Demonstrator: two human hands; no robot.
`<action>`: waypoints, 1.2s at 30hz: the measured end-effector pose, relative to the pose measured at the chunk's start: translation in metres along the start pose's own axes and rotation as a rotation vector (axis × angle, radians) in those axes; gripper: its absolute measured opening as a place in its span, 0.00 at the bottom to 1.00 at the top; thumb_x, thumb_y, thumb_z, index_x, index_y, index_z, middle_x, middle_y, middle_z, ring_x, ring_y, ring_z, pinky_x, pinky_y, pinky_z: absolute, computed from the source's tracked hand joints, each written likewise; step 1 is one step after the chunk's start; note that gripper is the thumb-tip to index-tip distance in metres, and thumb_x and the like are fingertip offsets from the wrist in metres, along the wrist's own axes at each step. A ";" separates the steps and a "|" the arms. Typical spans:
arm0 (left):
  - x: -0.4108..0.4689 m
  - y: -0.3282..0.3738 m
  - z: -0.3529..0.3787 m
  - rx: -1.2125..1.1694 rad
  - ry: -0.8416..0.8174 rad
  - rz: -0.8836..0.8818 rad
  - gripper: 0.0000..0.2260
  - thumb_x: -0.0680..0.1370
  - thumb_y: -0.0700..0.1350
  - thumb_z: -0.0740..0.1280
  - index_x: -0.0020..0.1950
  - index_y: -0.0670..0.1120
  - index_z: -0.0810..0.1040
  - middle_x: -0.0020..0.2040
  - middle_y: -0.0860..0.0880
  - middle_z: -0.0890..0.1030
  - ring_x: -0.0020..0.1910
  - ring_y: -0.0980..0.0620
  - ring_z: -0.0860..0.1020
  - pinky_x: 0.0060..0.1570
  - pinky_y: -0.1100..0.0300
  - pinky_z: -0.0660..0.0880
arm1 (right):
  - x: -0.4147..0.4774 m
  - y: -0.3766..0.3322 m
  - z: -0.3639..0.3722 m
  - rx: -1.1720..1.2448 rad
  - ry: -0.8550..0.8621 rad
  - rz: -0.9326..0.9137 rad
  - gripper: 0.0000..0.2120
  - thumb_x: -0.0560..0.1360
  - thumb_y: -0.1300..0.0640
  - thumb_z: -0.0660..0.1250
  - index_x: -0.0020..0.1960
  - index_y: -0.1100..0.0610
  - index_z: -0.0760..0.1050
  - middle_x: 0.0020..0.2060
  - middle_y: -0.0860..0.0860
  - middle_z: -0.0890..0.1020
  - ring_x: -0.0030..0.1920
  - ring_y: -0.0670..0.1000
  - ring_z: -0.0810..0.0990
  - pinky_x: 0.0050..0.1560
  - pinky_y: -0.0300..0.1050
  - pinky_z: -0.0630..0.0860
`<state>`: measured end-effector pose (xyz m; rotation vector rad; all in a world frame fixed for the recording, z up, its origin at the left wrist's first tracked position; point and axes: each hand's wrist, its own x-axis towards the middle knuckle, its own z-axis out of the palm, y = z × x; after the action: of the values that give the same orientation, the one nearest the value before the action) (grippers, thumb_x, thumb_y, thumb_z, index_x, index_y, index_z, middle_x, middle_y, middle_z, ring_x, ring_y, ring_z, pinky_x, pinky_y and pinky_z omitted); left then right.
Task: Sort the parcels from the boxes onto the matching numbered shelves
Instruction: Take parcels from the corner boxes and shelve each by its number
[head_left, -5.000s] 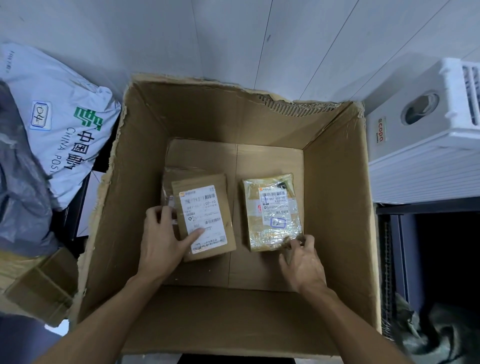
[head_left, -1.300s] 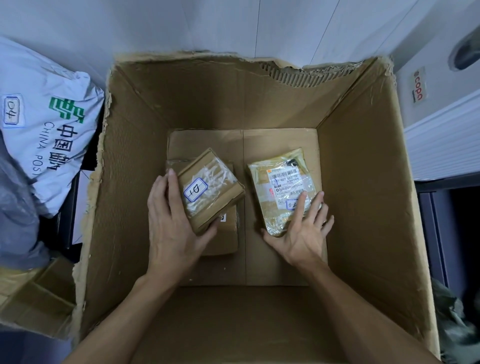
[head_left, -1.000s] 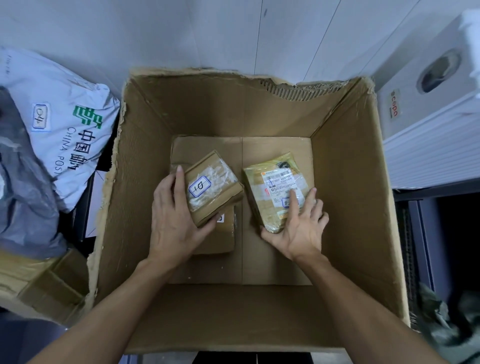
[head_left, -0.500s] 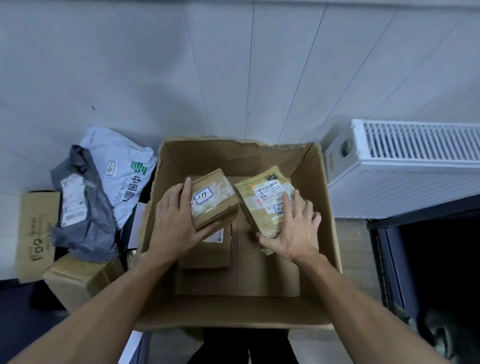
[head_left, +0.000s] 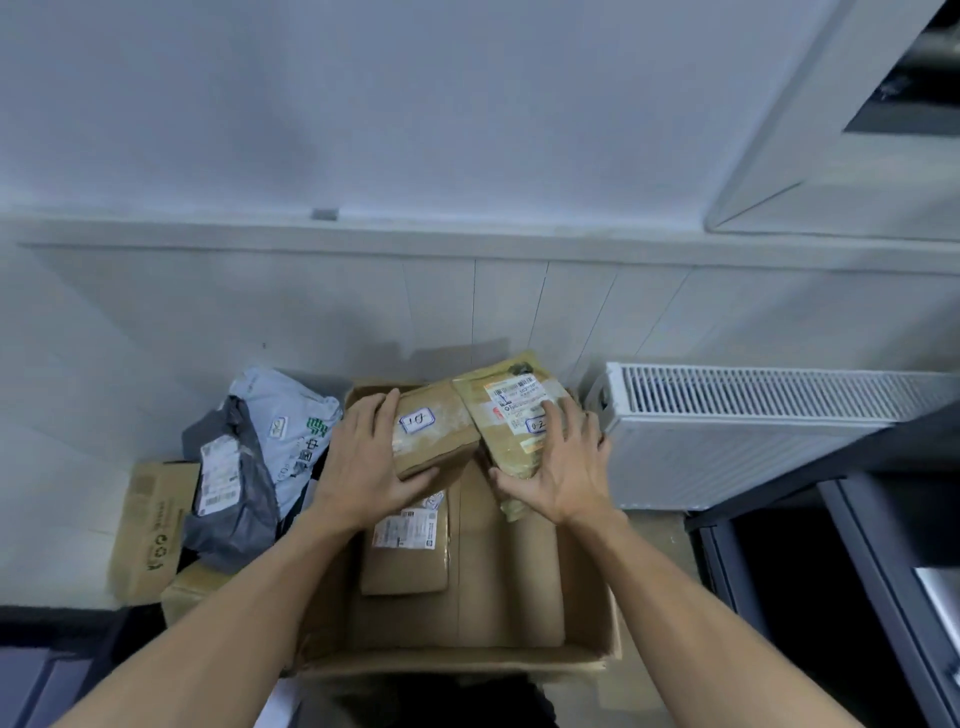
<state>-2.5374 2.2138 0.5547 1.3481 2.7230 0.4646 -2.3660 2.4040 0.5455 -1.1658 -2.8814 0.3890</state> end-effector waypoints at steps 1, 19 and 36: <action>0.001 0.001 -0.009 -0.007 0.004 0.016 0.47 0.68 0.71 0.63 0.75 0.38 0.64 0.68 0.39 0.70 0.67 0.39 0.70 0.67 0.42 0.70 | 0.001 -0.004 -0.012 0.001 0.017 -0.010 0.55 0.59 0.21 0.57 0.76 0.55 0.60 0.73 0.57 0.64 0.70 0.64 0.63 0.67 0.63 0.62; 0.013 0.013 -0.102 -0.004 0.123 0.103 0.49 0.68 0.72 0.60 0.76 0.37 0.63 0.68 0.41 0.70 0.66 0.43 0.69 0.61 0.49 0.74 | -0.003 -0.050 -0.125 -0.062 0.151 -0.124 0.55 0.60 0.20 0.55 0.78 0.51 0.54 0.74 0.55 0.61 0.70 0.61 0.62 0.68 0.60 0.61; -0.029 0.058 -0.148 0.214 0.259 -0.044 0.48 0.69 0.75 0.56 0.76 0.41 0.64 0.68 0.42 0.72 0.64 0.43 0.72 0.64 0.46 0.70 | -0.005 -0.030 -0.171 -0.051 0.154 -0.354 0.56 0.62 0.19 0.58 0.80 0.50 0.51 0.76 0.55 0.59 0.72 0.60 0.60 0.70 0.61 0.60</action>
<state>-2.5034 2.1888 0.7103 1.3563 3.0841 0.3778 -2.3655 2.4179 0.7186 -0.6345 -2.8909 0.2068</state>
